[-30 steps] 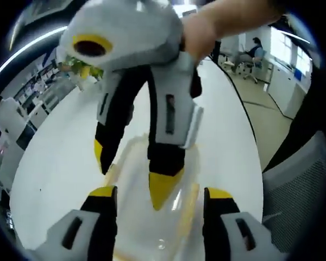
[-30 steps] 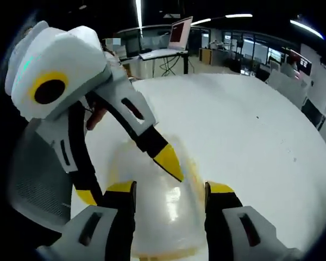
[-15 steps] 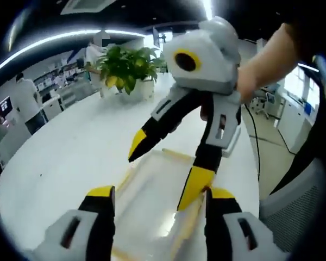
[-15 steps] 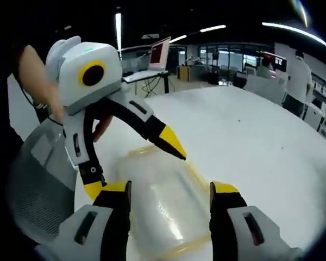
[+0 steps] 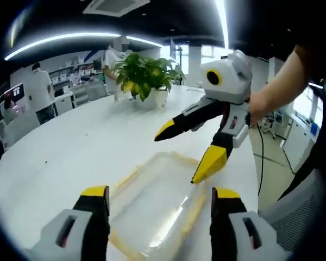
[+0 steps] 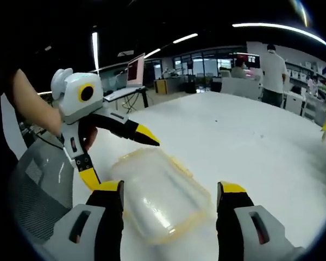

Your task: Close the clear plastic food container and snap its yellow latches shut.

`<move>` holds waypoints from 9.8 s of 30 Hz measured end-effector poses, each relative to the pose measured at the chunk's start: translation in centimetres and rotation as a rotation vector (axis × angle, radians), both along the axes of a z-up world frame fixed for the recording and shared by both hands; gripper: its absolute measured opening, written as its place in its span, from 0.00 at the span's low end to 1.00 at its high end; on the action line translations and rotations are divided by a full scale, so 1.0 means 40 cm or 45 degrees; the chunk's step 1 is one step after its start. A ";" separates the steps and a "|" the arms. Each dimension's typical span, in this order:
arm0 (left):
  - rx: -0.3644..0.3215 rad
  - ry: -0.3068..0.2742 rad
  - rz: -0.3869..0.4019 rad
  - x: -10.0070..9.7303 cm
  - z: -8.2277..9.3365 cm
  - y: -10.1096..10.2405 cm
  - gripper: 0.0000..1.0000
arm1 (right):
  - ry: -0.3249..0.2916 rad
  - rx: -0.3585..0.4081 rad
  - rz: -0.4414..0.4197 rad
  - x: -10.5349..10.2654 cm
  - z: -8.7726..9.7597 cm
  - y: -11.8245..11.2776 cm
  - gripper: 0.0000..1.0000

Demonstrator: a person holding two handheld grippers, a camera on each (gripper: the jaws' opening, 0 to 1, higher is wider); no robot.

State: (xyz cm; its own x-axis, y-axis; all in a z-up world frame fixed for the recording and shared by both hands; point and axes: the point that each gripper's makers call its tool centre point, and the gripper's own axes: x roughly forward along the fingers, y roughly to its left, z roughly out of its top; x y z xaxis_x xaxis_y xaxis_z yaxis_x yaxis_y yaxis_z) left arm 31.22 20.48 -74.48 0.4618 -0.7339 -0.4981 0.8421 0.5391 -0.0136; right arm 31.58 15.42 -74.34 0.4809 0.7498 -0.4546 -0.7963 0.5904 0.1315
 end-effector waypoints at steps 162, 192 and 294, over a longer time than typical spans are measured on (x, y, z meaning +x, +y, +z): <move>0.028 0.092 0.356 0.274 -0.228 0.440 0.47 | -0.006 -0.222 -0.190 0.235 -0.222 0.296 0.41; -0.164 0.133 0.450 0.240 -0.199 0.457 0.90 | 0.077 0.028 -0.333 0.191 -0.195 0.280 0.88; -0.518 0.057 0.760 -0.218 0.102 0.704 0.70 | -0.060 0.321 -0.545 -0.288 0.107 0.167 0.65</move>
State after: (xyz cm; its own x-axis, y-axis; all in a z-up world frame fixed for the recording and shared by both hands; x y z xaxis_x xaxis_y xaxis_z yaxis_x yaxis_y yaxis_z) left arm 22.48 48.66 -70.41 0.8275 -0.4939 -0.2671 0.3994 0.8520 -0.3384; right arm 20.05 22.11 -70.07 0.7854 0.5640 -0.2549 -0.4977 0.8204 0.2816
